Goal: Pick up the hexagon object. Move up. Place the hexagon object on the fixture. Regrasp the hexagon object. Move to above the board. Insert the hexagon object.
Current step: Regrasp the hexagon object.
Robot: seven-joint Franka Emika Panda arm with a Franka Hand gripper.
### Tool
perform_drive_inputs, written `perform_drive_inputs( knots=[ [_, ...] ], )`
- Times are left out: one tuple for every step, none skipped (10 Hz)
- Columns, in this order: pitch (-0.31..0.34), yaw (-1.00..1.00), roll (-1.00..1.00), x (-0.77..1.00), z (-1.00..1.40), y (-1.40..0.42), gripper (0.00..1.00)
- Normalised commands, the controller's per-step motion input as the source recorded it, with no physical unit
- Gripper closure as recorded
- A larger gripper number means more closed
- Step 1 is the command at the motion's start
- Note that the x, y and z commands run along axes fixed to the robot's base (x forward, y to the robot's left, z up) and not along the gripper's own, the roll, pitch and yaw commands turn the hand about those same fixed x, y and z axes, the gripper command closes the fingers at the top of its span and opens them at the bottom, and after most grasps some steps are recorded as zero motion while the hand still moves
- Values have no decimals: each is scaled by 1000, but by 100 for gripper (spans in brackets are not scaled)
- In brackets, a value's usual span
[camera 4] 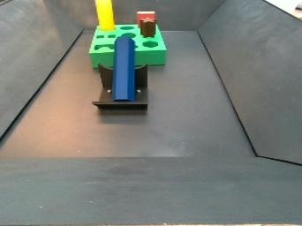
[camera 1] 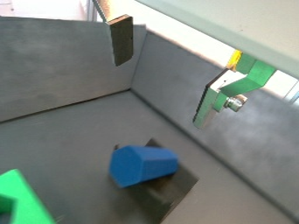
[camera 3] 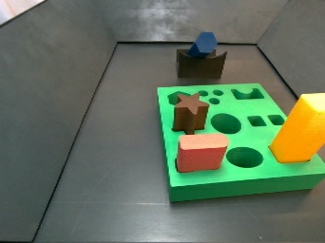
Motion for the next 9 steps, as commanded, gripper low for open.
perform_drive_inputs(
  knots=[
    [96, 58, 1000, 80, 1, -33, 0],
    [110, 65, 1000, 88, -4, -36, 0],
    [140, 81, 1000, 99, -3, -40, 0],
    [162, 100, 1000, 102, -4, -43, 0],
    [191, 137, 1000, 101, -3, -47, 0],
    [207, 164, 1000, 99, -5, -47, 0],
    [194, 200, 816, 103, -7, -49, 0],
    [169, 215, 628, 104, -8, -50, 0],
    [130, 229, 390, 106, -7, -51, 0]
  ],
)
